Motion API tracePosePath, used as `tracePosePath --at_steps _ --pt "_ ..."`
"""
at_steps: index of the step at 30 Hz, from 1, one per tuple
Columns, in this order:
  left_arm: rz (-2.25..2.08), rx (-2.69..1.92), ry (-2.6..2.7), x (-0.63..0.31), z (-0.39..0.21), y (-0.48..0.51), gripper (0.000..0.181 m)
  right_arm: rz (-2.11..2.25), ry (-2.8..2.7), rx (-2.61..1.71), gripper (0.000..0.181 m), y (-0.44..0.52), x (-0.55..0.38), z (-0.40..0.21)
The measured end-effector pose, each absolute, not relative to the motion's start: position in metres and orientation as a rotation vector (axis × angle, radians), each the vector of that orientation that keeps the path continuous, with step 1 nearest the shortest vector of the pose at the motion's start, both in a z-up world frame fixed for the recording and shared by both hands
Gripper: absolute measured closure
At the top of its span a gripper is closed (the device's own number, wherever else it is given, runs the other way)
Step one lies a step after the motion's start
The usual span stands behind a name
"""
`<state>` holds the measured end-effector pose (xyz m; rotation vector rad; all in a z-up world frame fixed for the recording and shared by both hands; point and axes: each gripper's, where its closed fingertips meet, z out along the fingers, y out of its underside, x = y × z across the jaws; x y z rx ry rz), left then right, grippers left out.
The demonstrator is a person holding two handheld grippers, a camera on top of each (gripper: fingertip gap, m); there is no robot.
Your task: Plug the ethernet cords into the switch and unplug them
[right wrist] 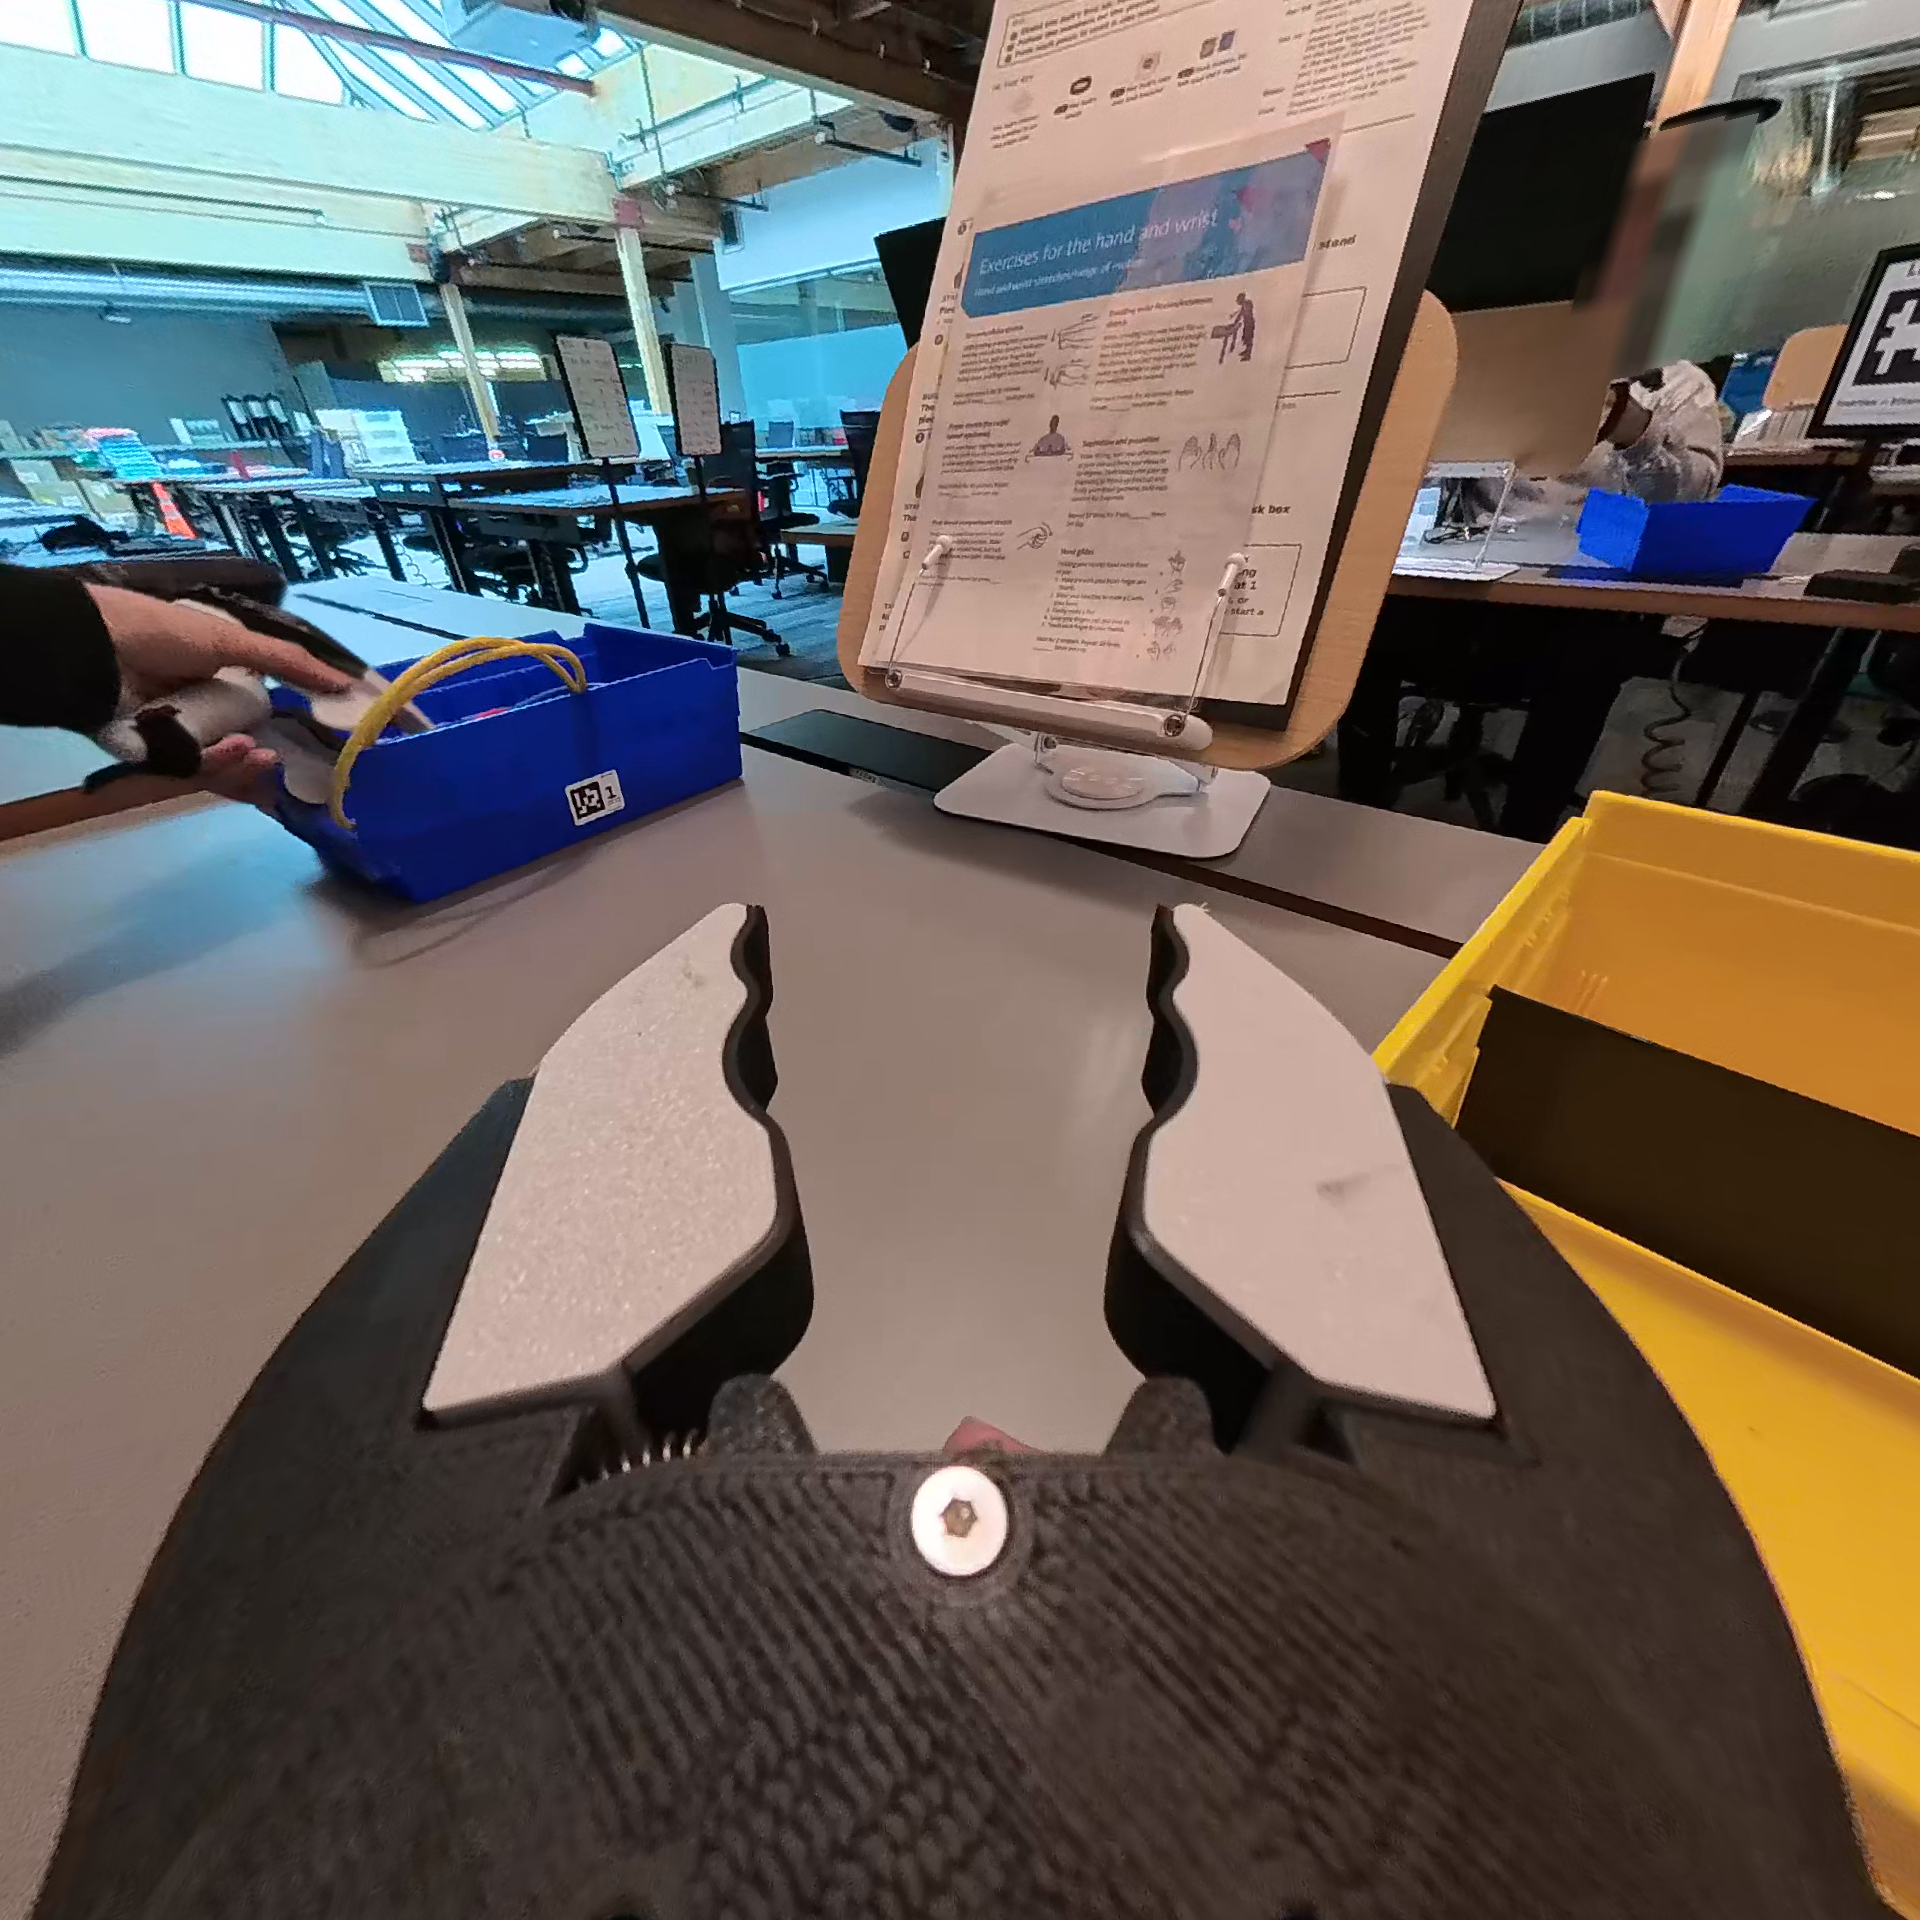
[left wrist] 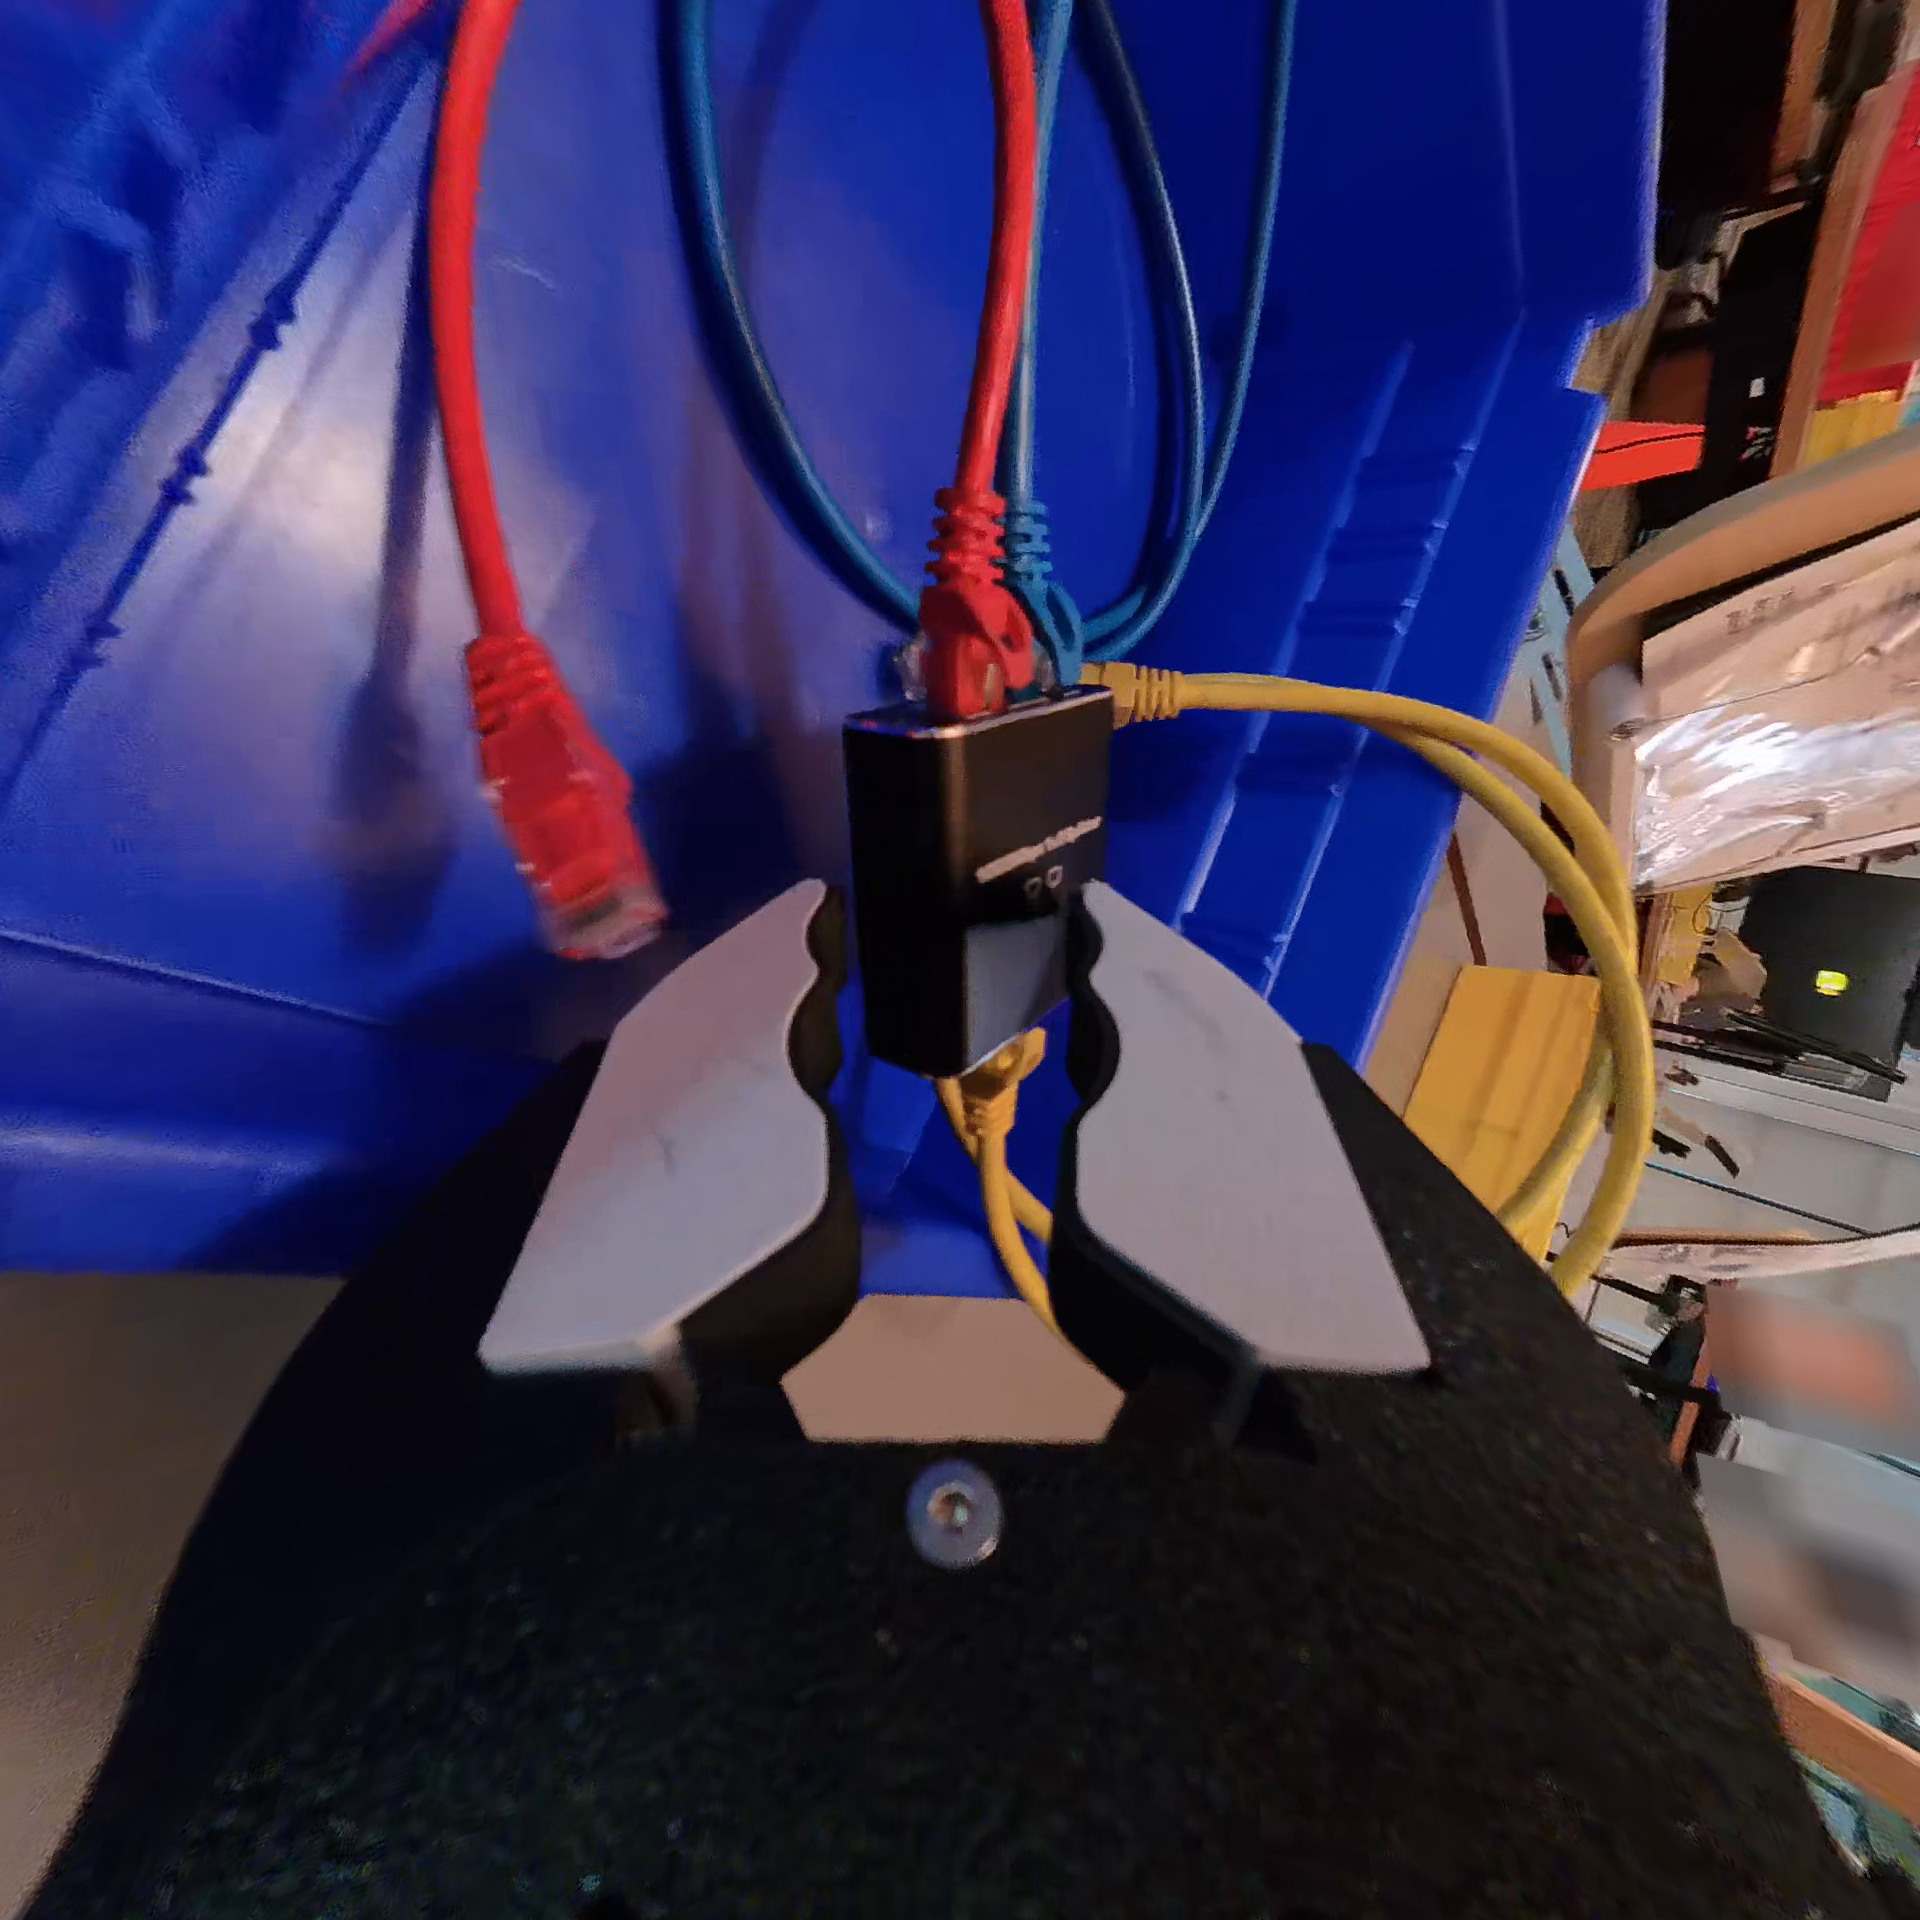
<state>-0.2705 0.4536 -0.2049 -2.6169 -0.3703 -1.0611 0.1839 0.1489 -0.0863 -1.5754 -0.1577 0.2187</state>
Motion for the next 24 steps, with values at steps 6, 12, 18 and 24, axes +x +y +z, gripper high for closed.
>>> tracePosePath --at_steps 6,12,18,24 --pt "-1.181 -2.599 -0.415 -0.250 -0.201 0.455 0.119 0.212 -0.167 -1.580 0.113 0.149 0.184 -0.087" --pt "-1.578 -2.228 -0.326 -0.250 -0.178 0.453 0.157 0.223 -0.150 -1.579 0.113 0.150 0.188 -0.090" --pt "-1.758 -1.716 -0.023 -0.253 -0.129 0.426 0.157 0.225 -0.145 -1.580 0.114 0.150 0.186 -0.090" --pt "-1.728 -1.436 0.201 -0.248 -0.030 0.396 0.158 0.240 -0.184 -1.551 0.115 0.151 0.169 -0.078"
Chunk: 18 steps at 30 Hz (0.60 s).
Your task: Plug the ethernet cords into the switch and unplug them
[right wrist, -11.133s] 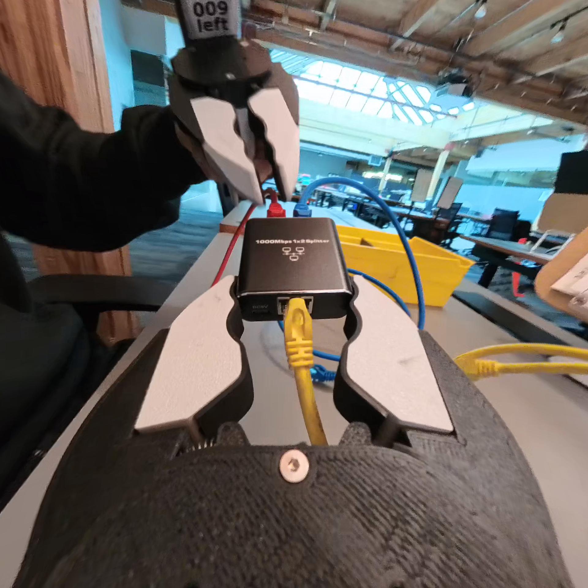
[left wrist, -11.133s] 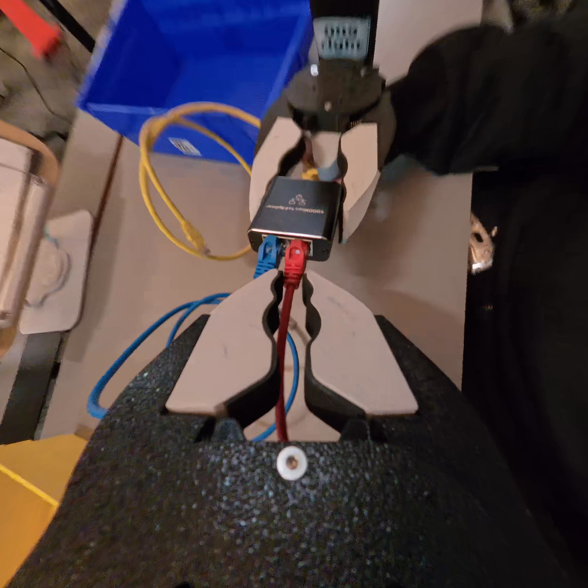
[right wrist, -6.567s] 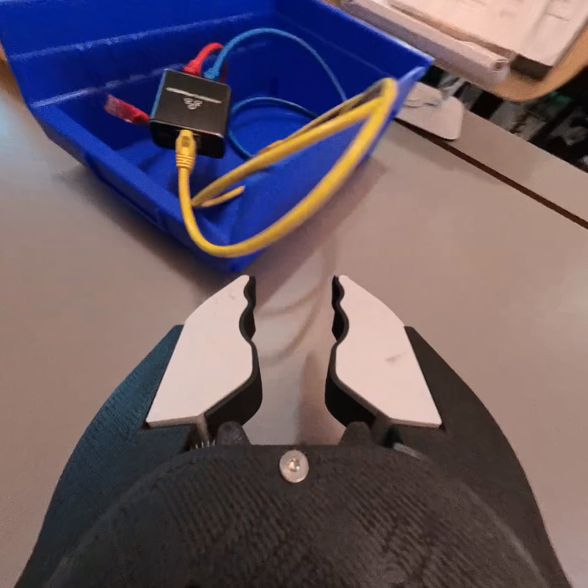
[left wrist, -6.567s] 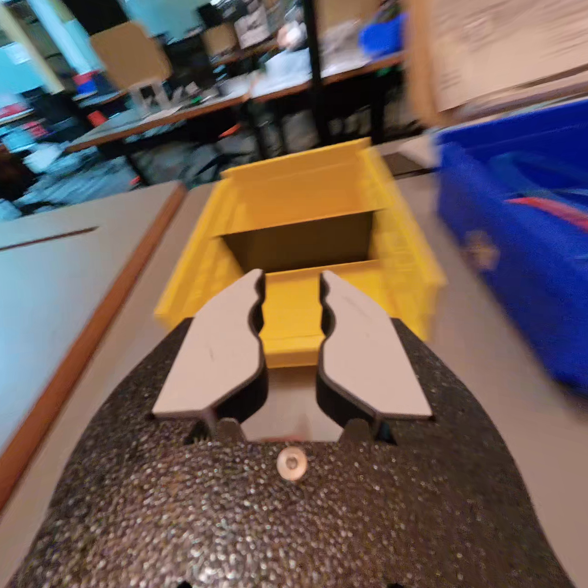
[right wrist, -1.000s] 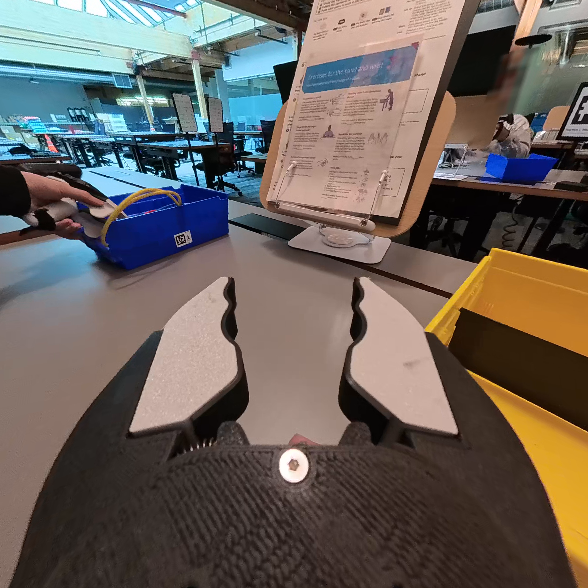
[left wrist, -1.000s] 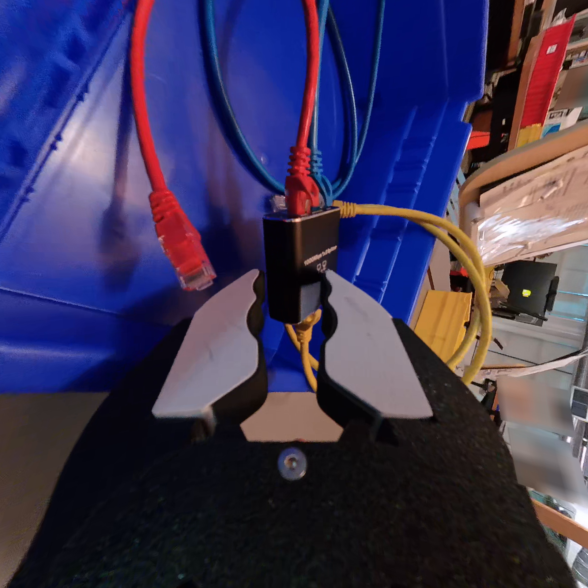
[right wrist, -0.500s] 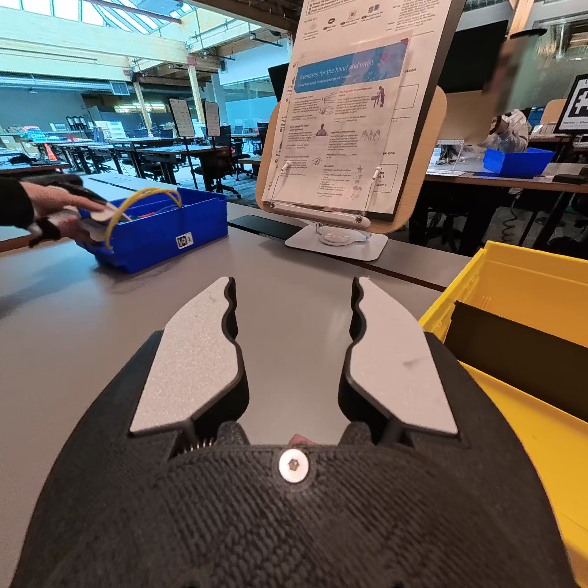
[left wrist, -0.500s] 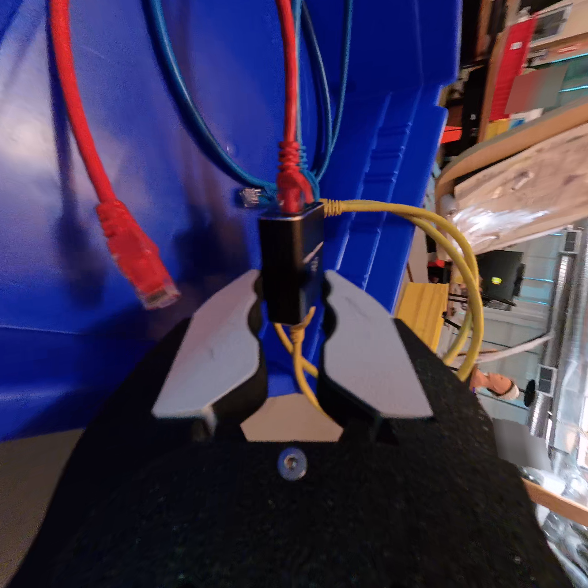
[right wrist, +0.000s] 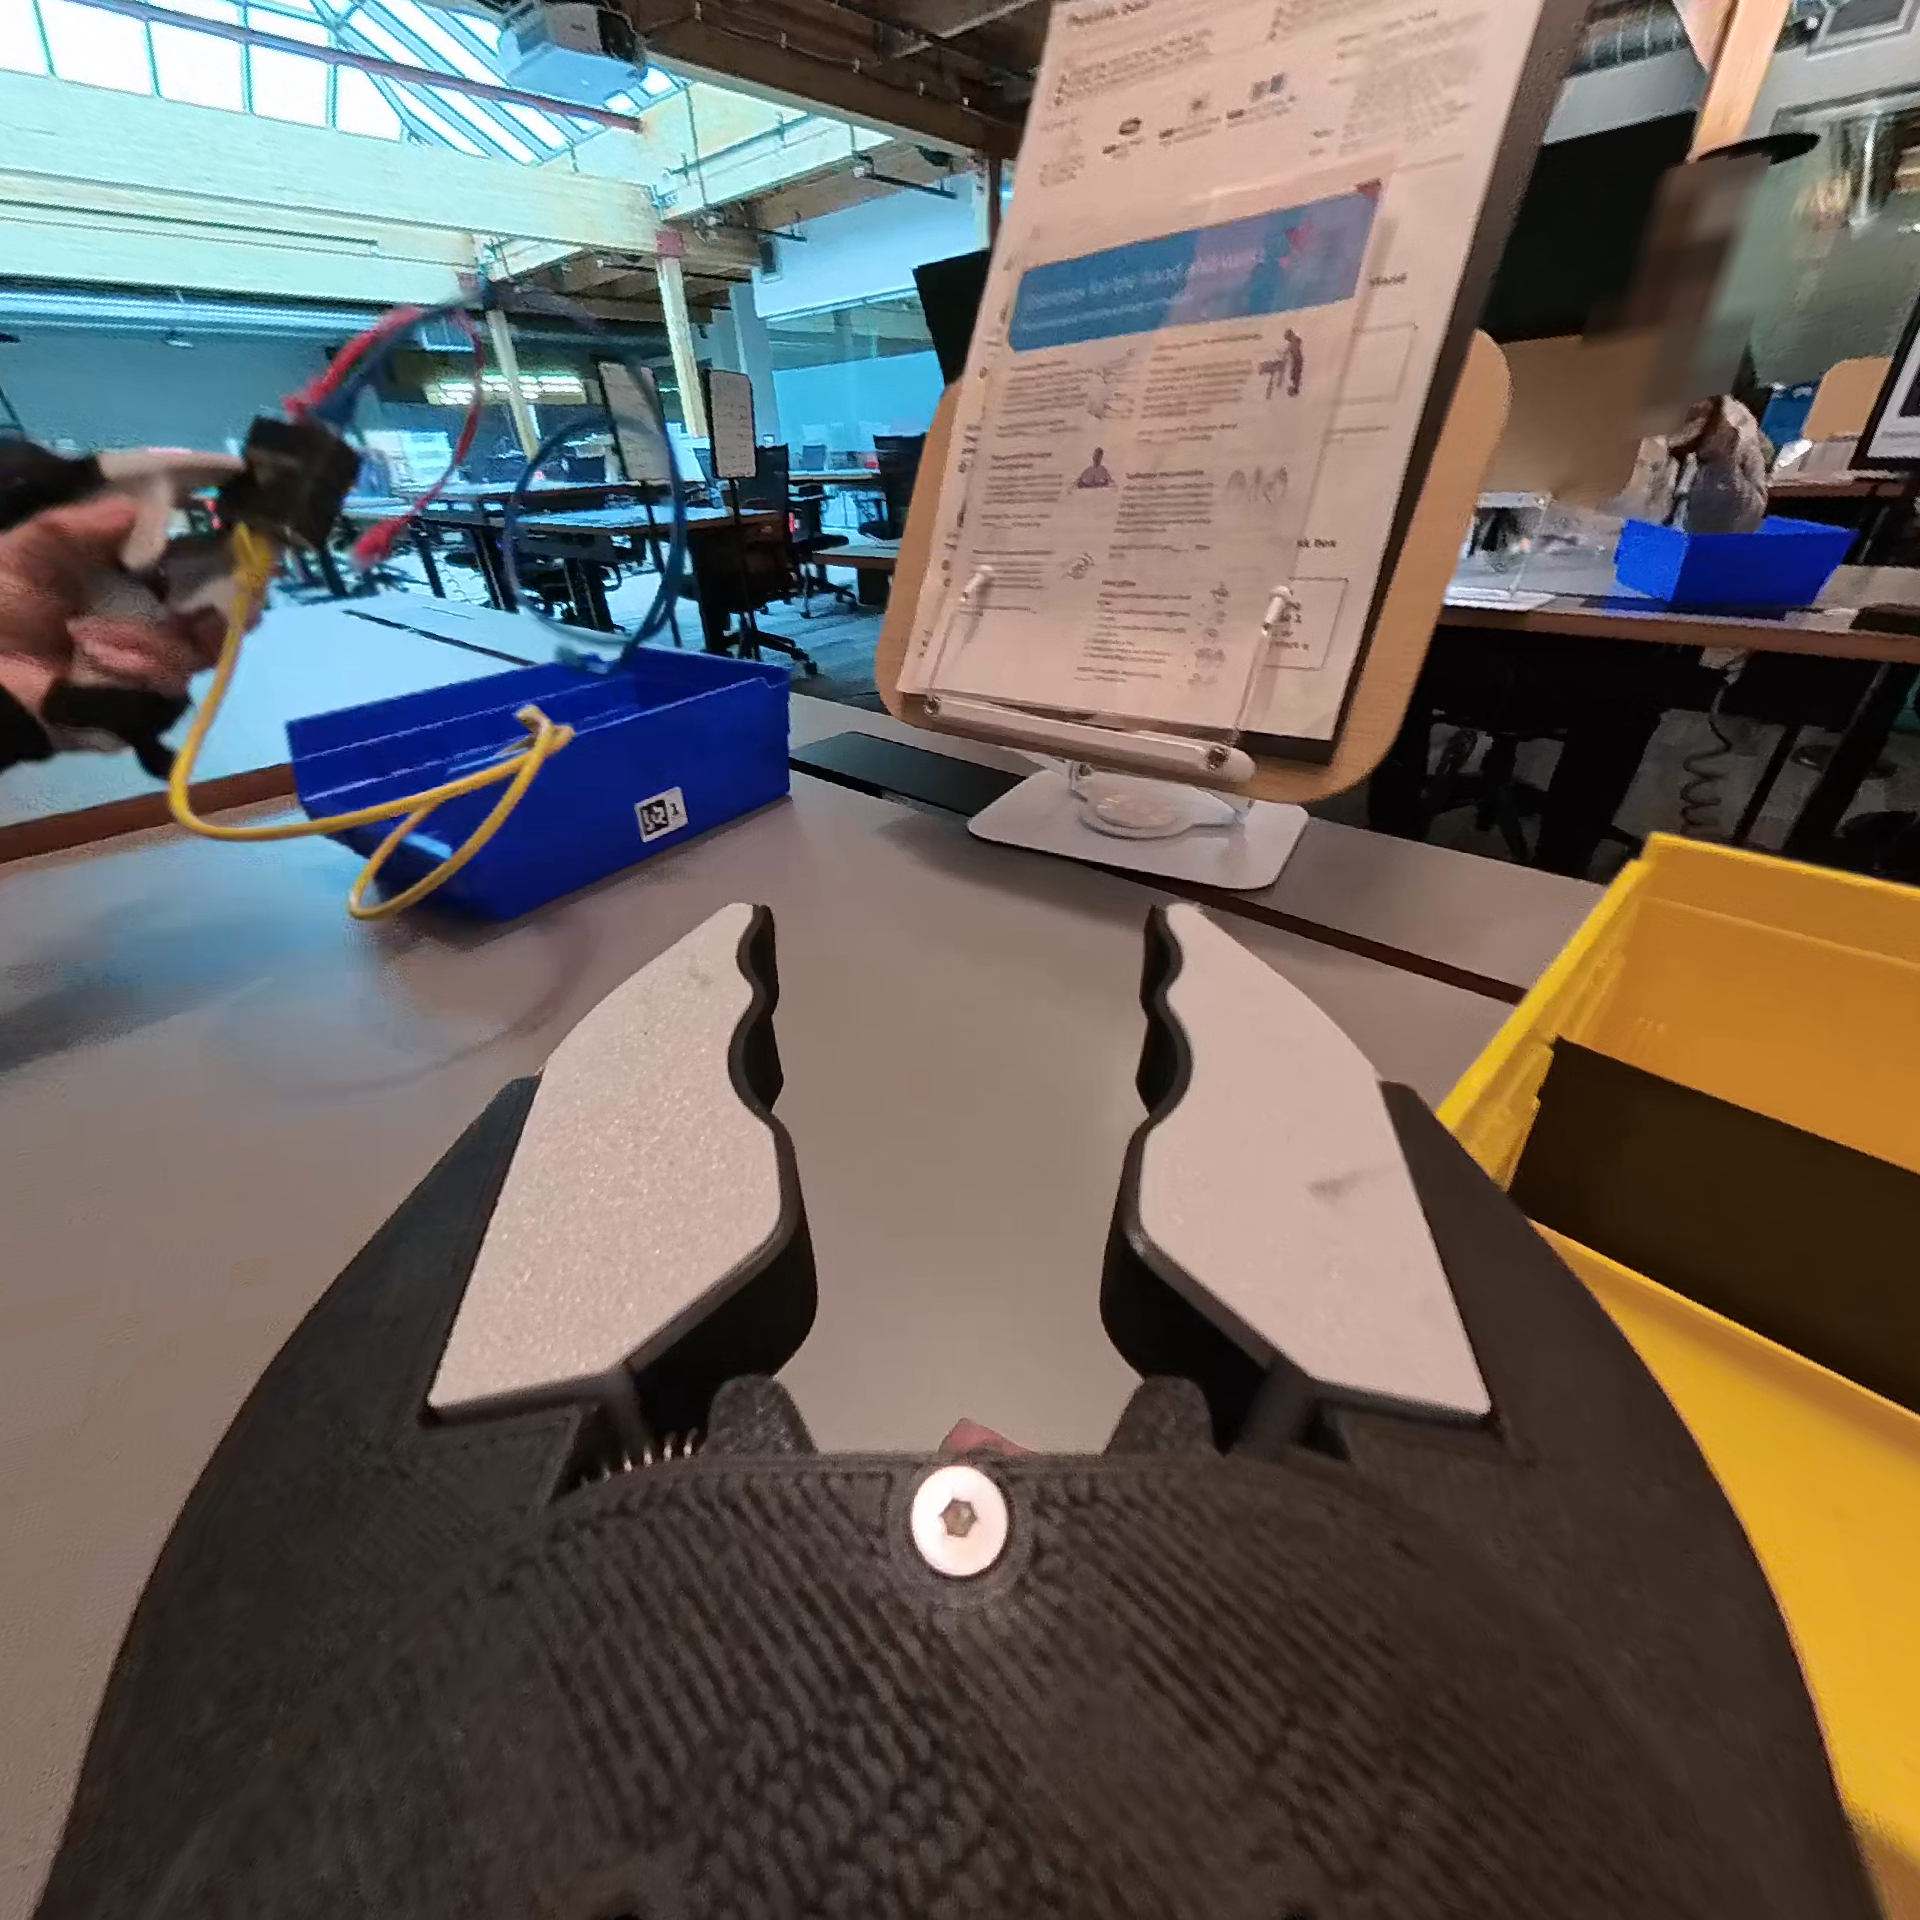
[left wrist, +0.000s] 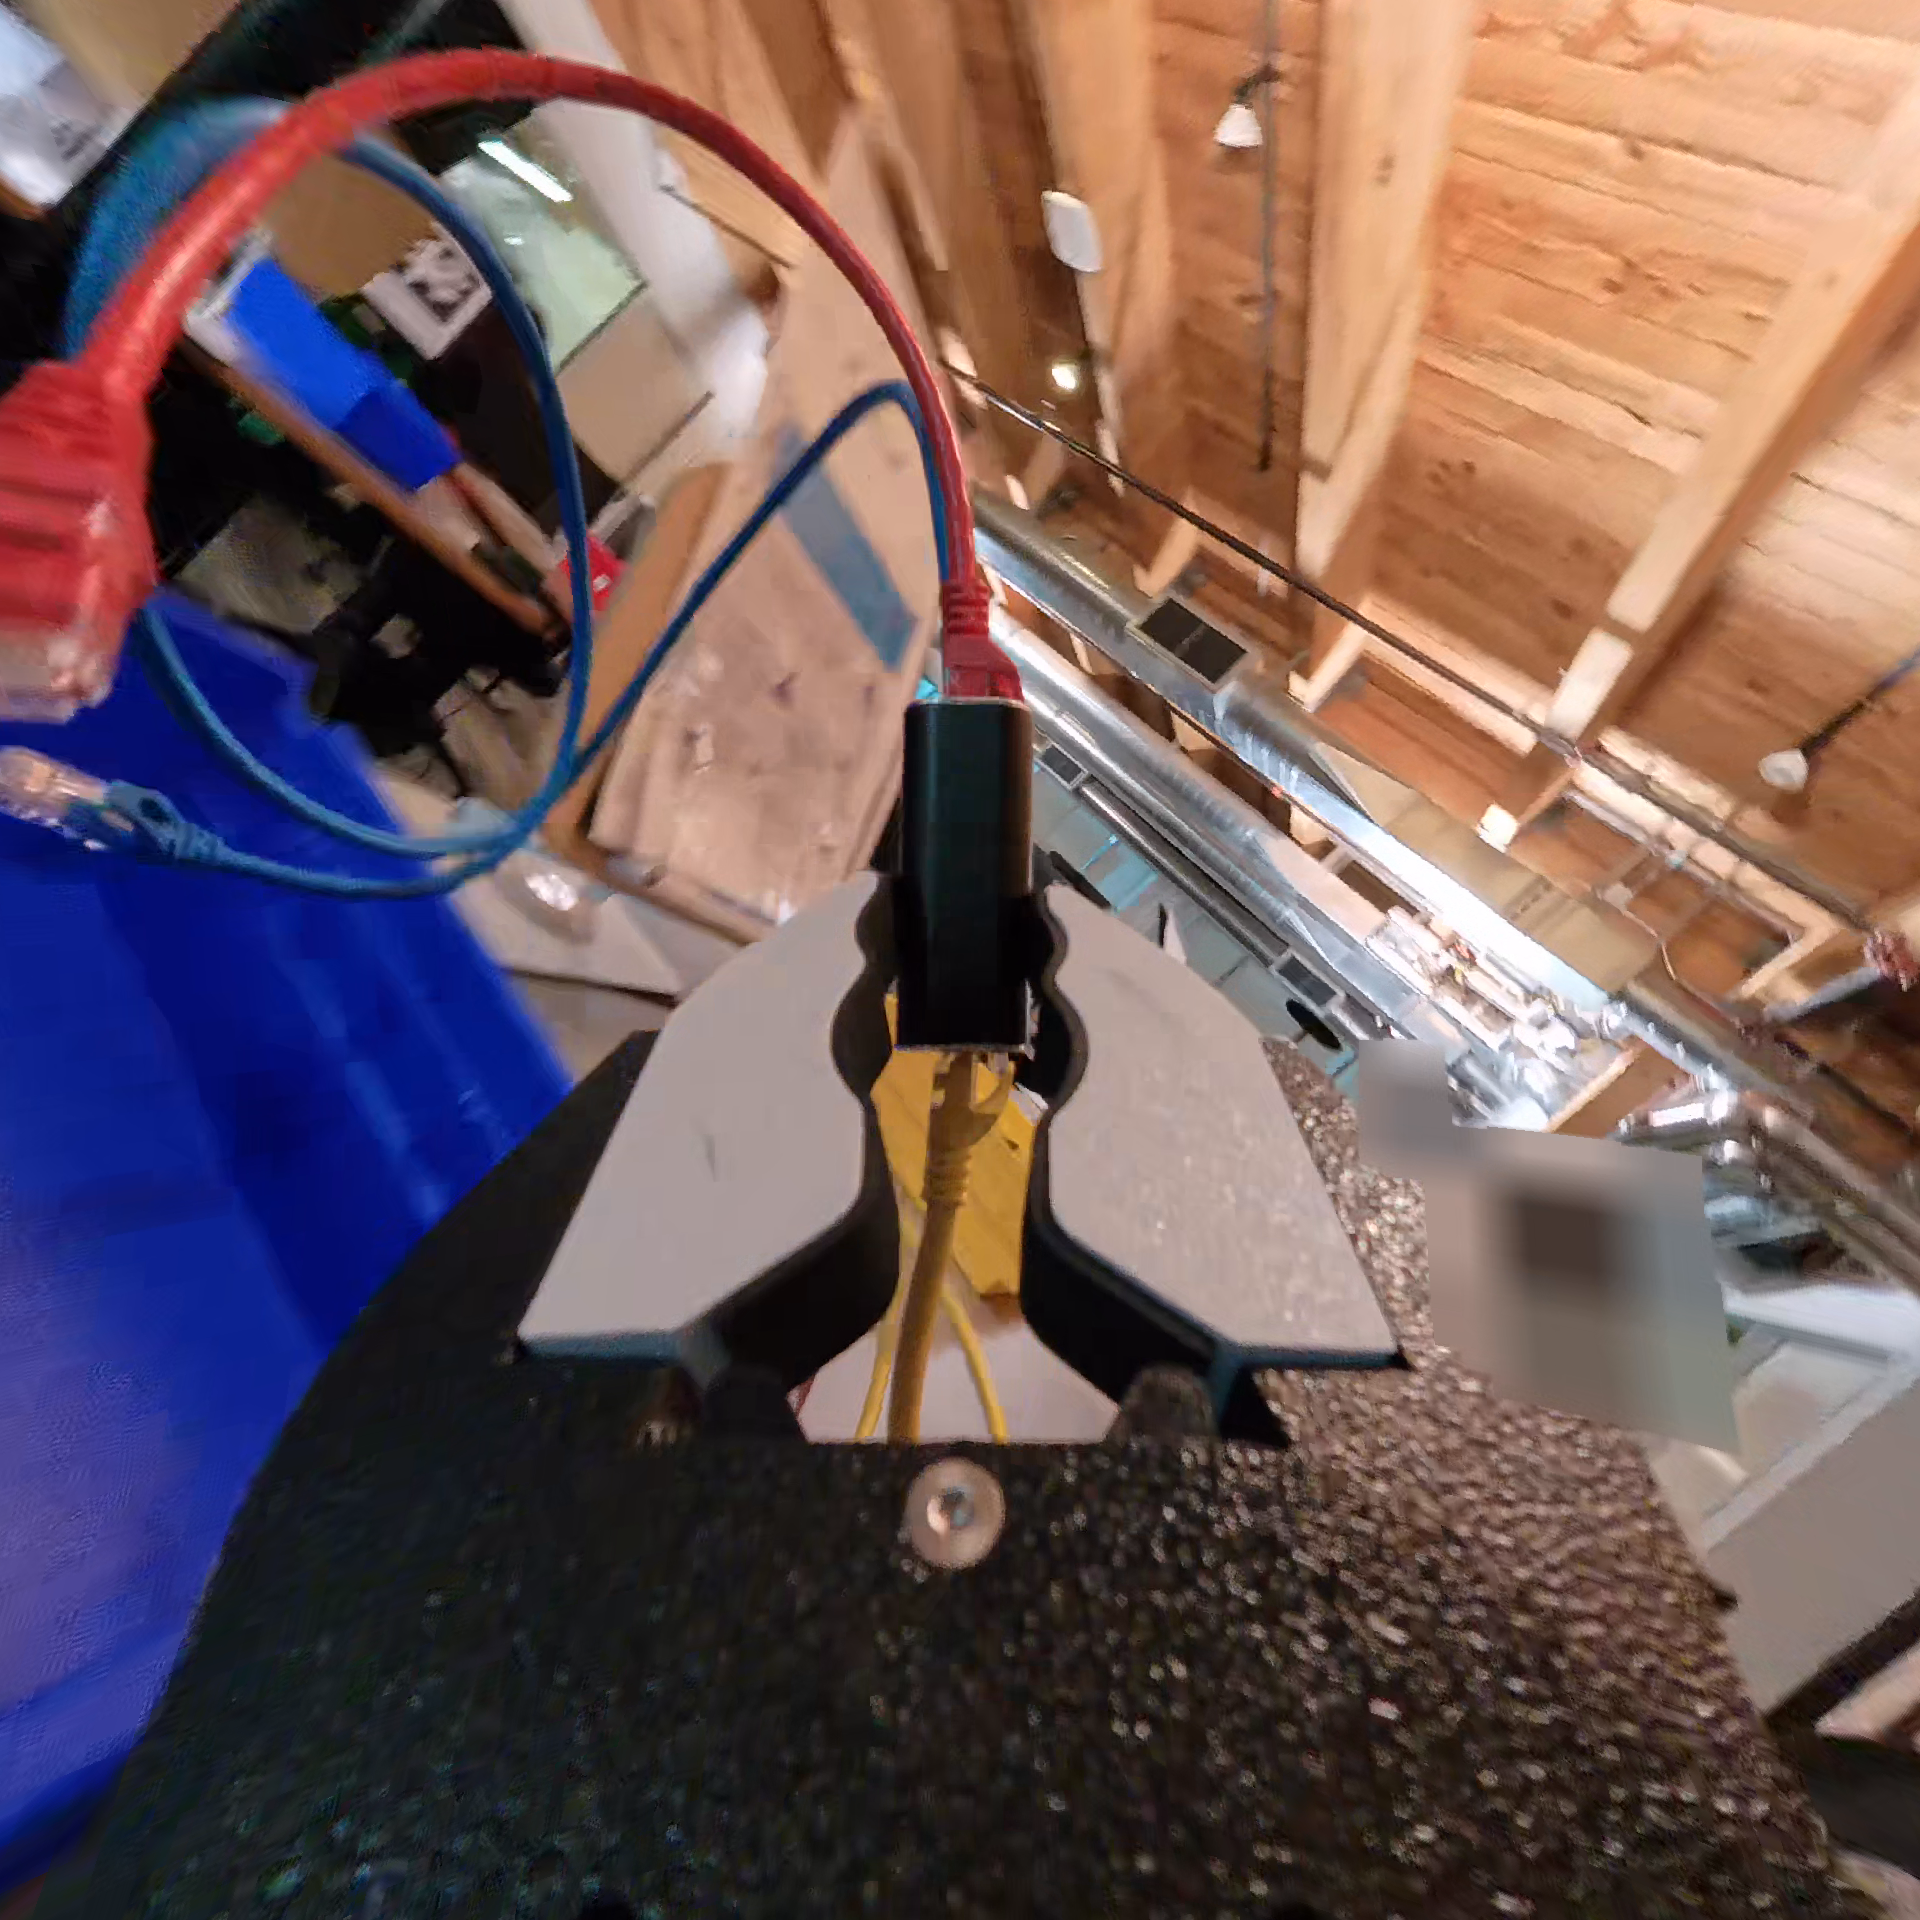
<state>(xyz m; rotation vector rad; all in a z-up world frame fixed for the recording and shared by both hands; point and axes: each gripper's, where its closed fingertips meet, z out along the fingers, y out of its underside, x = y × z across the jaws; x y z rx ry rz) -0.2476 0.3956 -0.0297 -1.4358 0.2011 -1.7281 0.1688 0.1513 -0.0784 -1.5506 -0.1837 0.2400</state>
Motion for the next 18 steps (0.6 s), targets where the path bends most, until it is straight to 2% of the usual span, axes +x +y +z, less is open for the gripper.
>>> tracePosePath --at_steps 5,9,13,18 --pt "-1.666 -1.344 0.477 -0.209 0.057 0.347 0.158 0.293 -0.268 -1.509 0.115 0.149 0.134 -0.060" --pt "-1.611 -1.367 0.728 -0.153 0.082 0.293 0.158 0.502 -0.366 -1.413 0.121 0.140 0.073 -0.034" --pt "-1.558 -1.504 0.946 -0.085 0.043 0.251 0.159 0.679 -0.674 -1.457 0.122 0.117 0.003 -0.045" --pt "-1.617 -1.742 1.033 -0.028 -0.057 0.240 0.159 0.589 -0.785 -1.669 0.121 0.119 0.000 -0.088"
